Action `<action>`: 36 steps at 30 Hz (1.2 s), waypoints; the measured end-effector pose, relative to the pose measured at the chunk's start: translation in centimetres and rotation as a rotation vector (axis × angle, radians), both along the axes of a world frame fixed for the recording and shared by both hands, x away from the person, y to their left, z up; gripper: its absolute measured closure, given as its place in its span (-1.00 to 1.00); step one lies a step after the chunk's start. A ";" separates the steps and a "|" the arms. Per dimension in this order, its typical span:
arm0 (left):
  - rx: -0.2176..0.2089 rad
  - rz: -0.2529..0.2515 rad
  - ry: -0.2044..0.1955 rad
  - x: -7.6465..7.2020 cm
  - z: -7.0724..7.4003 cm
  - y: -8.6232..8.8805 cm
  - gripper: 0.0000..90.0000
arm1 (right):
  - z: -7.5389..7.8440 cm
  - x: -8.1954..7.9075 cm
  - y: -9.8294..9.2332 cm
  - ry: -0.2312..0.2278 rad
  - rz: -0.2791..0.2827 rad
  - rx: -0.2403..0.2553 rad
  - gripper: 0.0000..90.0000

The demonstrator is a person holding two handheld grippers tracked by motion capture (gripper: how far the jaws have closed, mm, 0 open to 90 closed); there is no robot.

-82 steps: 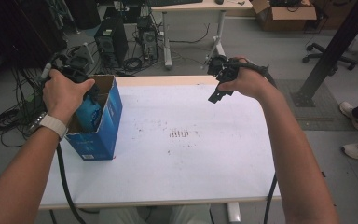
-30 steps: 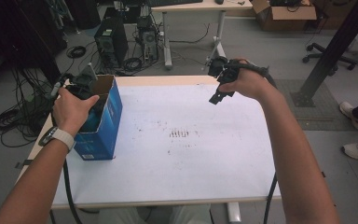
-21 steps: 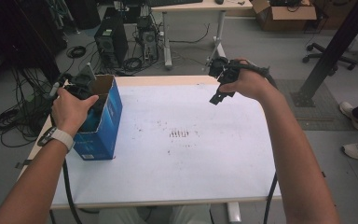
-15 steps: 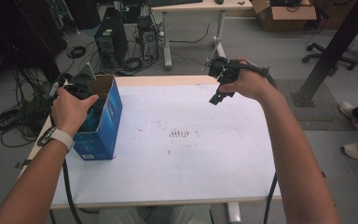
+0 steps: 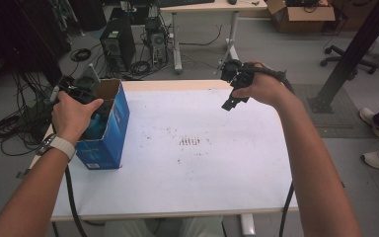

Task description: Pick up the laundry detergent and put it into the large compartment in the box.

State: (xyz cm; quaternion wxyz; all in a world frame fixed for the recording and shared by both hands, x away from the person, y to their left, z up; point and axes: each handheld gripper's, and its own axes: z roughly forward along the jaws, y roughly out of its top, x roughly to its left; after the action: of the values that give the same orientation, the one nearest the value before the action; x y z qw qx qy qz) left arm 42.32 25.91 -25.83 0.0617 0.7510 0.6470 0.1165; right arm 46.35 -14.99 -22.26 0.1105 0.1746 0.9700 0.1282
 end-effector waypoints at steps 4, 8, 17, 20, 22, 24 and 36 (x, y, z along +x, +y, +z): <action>0.003 -0.010 -0.009 -0.2 0.7 -0.2 -0.47 | 0.1 -0.1 0.1 -0.003 0.005 -0.002 -0.76; -0.004 -0.010 -0.009 -0.4 1.2 -0.3 -0.50 | 0.3 -0.3 0.1 -0.007 0.007 0.001 -0.76; 0.007 -0.024 -0.019 -1.1 2.4 -0.7 -0.62 | 0.6 -0.8 0.1 -0.015 0.008 0.005 -0.76; 0.003 -0.029 -0.020 -1.4 2.9 -0.9 -0.66 | 0.7 -1.0 0.1 -0.015 0.005 0.009 -0.76; 0.000 -0.037 -0.019 -1.6 3.3 -1.1 -0.66 | 0.8 -1.1 0.1 -0.020 0.010 0.007 -0.76; 0.006 -0.046 -0.013 -2.0 3.7 -1.4 -0.65 | 0.9 -1.2 0.0 -0.018 0.003 0.007 -0.76; -0.001 -0.097 -0.032 -3.9 7.2 -3.5 -0.66 | 1.4 -1.9 -0.2 -0.033 0.009 0.014 -0.76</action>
State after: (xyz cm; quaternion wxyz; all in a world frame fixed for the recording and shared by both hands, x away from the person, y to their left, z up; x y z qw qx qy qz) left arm 38.40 22.45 -18.60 0.0779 0.7796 0.6088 0.1249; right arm 44.46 -15.20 -20.85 0.1246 0.1690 0.9679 0.1382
